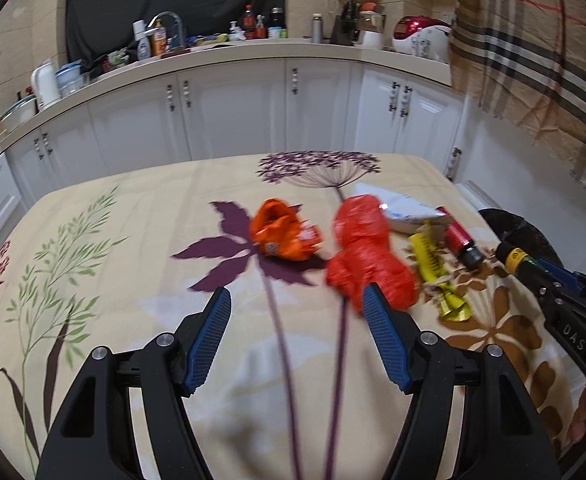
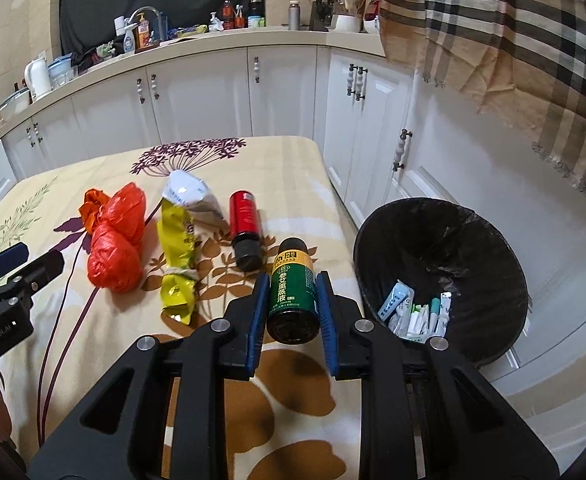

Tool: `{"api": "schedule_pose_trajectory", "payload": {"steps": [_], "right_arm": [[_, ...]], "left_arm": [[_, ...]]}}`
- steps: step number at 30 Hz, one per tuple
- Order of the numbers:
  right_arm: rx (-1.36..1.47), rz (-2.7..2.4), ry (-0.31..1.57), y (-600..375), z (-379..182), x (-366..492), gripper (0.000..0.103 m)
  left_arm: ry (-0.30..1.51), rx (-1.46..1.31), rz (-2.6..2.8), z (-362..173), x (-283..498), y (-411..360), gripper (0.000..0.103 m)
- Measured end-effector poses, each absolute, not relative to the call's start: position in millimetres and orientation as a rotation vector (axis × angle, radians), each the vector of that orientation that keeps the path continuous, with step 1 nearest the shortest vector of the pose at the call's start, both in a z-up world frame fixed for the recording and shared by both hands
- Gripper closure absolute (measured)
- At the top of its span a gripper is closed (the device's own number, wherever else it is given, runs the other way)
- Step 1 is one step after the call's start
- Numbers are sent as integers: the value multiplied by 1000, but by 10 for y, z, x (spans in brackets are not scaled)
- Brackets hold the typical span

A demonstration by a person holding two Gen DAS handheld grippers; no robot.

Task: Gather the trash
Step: 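Hold the green bottle in the right gripper while the left gripper grasps the red plastic bag, then carry the green bottle and red bag over the bin and open both grippers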

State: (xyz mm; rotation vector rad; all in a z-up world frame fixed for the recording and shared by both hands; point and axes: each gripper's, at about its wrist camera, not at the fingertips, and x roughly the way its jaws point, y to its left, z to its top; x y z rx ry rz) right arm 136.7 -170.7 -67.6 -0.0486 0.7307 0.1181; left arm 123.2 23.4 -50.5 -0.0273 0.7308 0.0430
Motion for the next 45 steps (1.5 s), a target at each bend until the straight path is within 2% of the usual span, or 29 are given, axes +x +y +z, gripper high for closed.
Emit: {"api": "schedule_pose_trajectory", "payload": {"steps": [16, 19, 21, 27, 36, 45], "right_arm": [[-5, 119, 725, -1912, -705, 1529, 80], [-1, 118, 726, -1929, -718, 1537, 80], [1, 117, 727, -1933, -722, 1538, 80], [4, 117, 716, -1944, -714, 1514, 80], [18, 90, 653, -2045, -557, 1382, 80], [32, 2, 567, -2373, -337, 1378, 80]], "left_arm": [[781, 15, 4, -667, 1691, -93, 33], [788, -7, -5, -681, 1684, -78, 46], [792, -16, -23, -689, 1676, -85, 62], [763, -2, -23, -658, 1600, -114, 66], [617, -15, -54, -300, 1365, -193, 67], [529, 14, -139, -78, 1418, -582, 67]]}}
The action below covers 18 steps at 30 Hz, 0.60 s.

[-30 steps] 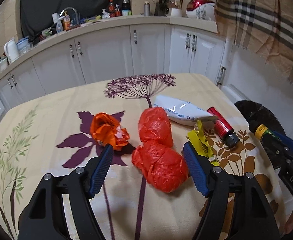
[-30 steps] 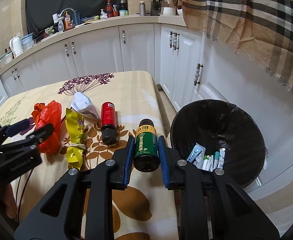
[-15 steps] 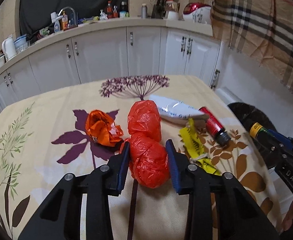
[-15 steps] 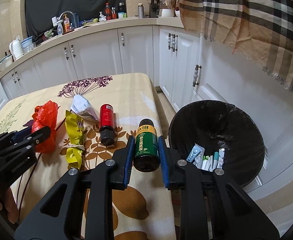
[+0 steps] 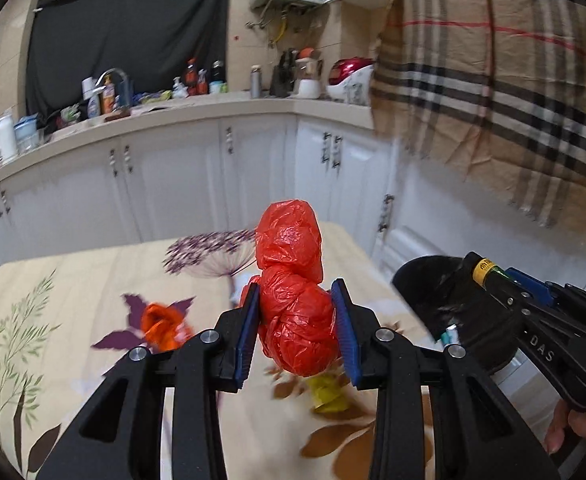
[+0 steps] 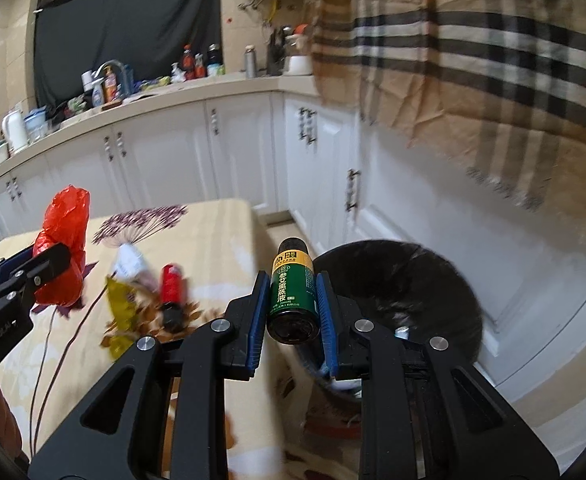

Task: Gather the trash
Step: 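Carry the green bottle and red bag over the bin and open both grippers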

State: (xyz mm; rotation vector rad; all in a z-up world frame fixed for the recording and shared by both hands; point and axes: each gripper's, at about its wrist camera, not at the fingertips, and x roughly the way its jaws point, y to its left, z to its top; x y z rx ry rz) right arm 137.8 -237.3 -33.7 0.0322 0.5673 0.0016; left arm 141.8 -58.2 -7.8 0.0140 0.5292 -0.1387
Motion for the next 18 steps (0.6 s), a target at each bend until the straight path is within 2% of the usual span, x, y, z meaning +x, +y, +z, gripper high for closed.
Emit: {"api": "schedule_pose_trajectory", "payload": {"steps": [18], "right_arm": [[83, -189, 544, -3261, -485, 1700, 80]], "left_arm": [[525, 122, -313, -207, 1878, -1774, 67]]}}
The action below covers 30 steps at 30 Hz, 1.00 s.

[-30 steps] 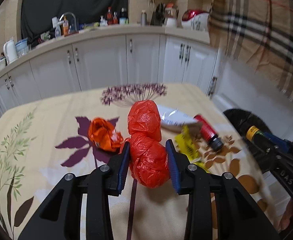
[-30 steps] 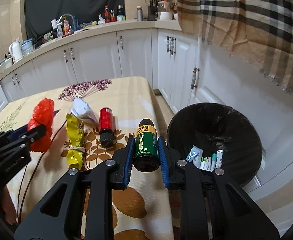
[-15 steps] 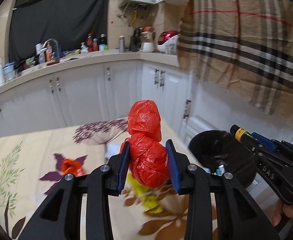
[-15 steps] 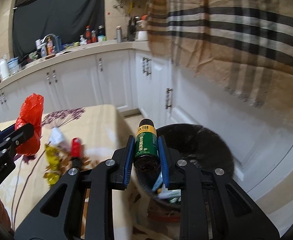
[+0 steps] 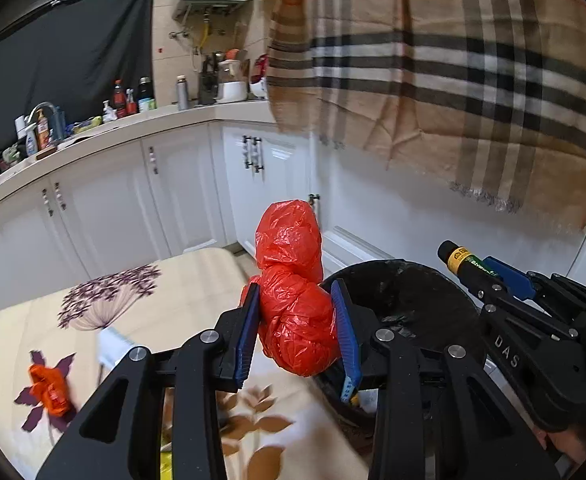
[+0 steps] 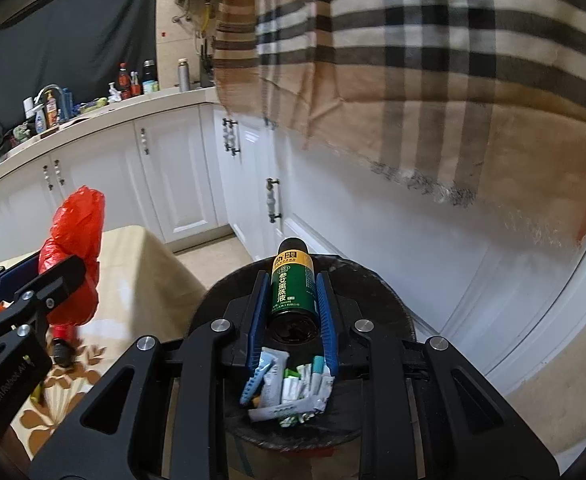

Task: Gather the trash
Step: 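Carry the green bottle and red bag over the bin and open both grippers, then move both grippers back from the bin toward the table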

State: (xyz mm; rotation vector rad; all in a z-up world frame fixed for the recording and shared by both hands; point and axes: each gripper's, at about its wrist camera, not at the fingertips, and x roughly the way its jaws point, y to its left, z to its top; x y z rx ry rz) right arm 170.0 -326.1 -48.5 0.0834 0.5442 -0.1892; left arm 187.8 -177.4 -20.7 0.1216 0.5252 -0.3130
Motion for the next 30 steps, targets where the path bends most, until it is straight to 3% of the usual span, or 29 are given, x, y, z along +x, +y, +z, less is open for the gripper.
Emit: {"api": "schedule_pose_trajectory", "payload": {"steps": [6, 9, 15, 30], "right_arm": [[91, -225, 559, -3438, -591, 1838, 79], [96, -243, 567, -3509, -642, 1885, 70], [106, -263, 573, -3564, -693, 1831, 61], [113, -143, 579, -3064, -591, 1749, 59]], "left_arm": [[570, 152, -348, -357, 2096, -2061, 64], [606, 165, -343, -448, 2196, -2155, 53], [608, 169, -331, -488, 2205, -2145, 44], [609, 118, -198, -313, 2000, -1401, 33]]}}
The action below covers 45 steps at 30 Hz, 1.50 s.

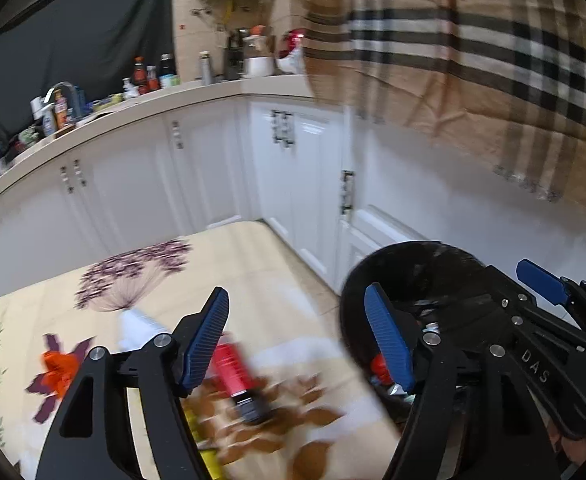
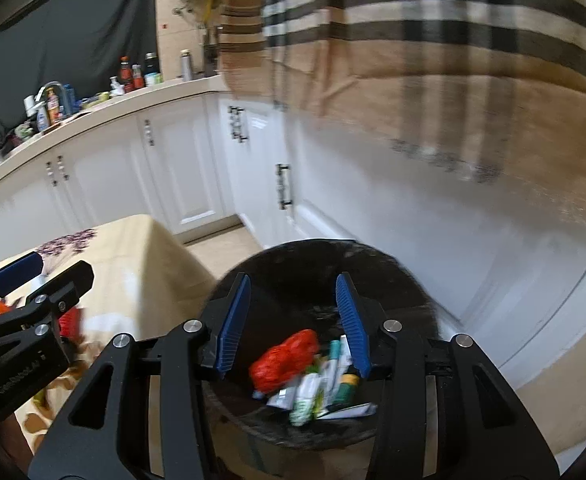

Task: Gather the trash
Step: 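Move both grippers back from the bin toward the table, then grasp the yellow string-tied packet with the right gripper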

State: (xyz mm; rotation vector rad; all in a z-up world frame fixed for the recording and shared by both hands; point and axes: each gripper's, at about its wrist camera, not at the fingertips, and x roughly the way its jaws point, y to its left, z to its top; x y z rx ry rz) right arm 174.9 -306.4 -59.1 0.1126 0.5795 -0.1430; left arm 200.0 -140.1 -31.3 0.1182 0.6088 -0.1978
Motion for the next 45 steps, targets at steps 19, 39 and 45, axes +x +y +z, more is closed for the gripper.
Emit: {"api": "schedule_pose_trajectory", "payload": {"steps": [19, 39, 45], "right_arm": [[16, 140, 614, -1720, -469, 1533, 58], [-88, 254, 794, -887, -814, 1684, 58], [-94, 259, 860, -862, -915, 1769, 59]], "left_arm": [[655, 23, 146, -354, 1440, 371, 30], [710, -58, 323, -532, 1117, 1411, 30], [719, -68, 319, -570, 1096, 1459, 30]]}}
